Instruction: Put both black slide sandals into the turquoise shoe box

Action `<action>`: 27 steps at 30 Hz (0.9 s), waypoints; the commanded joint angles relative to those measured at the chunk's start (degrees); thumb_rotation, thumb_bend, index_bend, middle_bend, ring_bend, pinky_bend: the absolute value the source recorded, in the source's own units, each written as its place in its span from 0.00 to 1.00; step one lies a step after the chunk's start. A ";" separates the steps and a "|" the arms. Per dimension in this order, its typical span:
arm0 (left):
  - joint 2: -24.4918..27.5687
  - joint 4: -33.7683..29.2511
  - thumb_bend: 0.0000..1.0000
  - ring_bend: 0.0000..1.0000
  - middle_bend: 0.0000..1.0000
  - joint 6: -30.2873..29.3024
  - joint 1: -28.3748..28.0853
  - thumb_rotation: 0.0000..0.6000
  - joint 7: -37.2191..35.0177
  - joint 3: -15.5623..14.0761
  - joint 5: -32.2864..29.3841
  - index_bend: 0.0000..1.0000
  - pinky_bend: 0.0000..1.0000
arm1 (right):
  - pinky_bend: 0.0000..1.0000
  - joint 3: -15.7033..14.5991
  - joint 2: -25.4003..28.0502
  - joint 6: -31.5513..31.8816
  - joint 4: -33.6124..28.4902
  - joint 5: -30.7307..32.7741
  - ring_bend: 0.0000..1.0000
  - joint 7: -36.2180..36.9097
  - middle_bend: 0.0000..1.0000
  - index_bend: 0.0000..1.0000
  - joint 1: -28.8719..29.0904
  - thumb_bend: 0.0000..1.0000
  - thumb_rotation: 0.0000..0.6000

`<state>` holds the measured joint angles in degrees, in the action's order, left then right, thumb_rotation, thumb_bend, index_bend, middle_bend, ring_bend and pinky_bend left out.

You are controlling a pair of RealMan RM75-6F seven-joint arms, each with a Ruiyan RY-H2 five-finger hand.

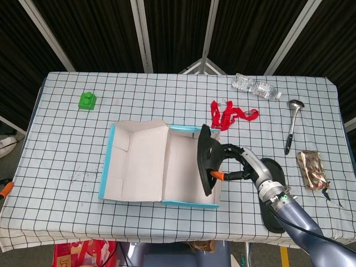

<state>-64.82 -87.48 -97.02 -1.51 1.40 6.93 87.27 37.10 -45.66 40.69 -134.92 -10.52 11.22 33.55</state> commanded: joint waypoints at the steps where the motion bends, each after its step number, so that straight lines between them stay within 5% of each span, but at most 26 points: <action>1: 0.02 -0.01 0.27 0.00 0.00 -0.03 0.02 1.00 -0.03 0.03 -0.04 0.05 0.01 | 0.09 -0.56 -0.37 -0.17 -0.07 -2.07 0.30 2.15 0.50 0.65 0.87 0.80 1.00; 12: -0.03 0.05 0.27 0.00 0.00 0.29 -0.11 1.00 0.01 0.05 -0.14 0.05 0.01 | 0.09 -7.14 -7.15 6.75 0.90 -4.69 0.30 1.99 0.50 0.65 6.10 0.80 1.00; 27: 0.06 0.27 0.27 0.00 0.00 0.60 -0.26 1.00 -0.55 0.11 -0.25 0.05 0.01 | 0.09 -11.97 -17.03 10.44 7.68 -4.67 0.30 1.49 0.50 0.65 11.88 0.81 1.00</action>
<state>-64.76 -87.21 -96.42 -1.77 0.85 7.03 87.01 25.45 -62.15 50.89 -127.77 -15.43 12.78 45.02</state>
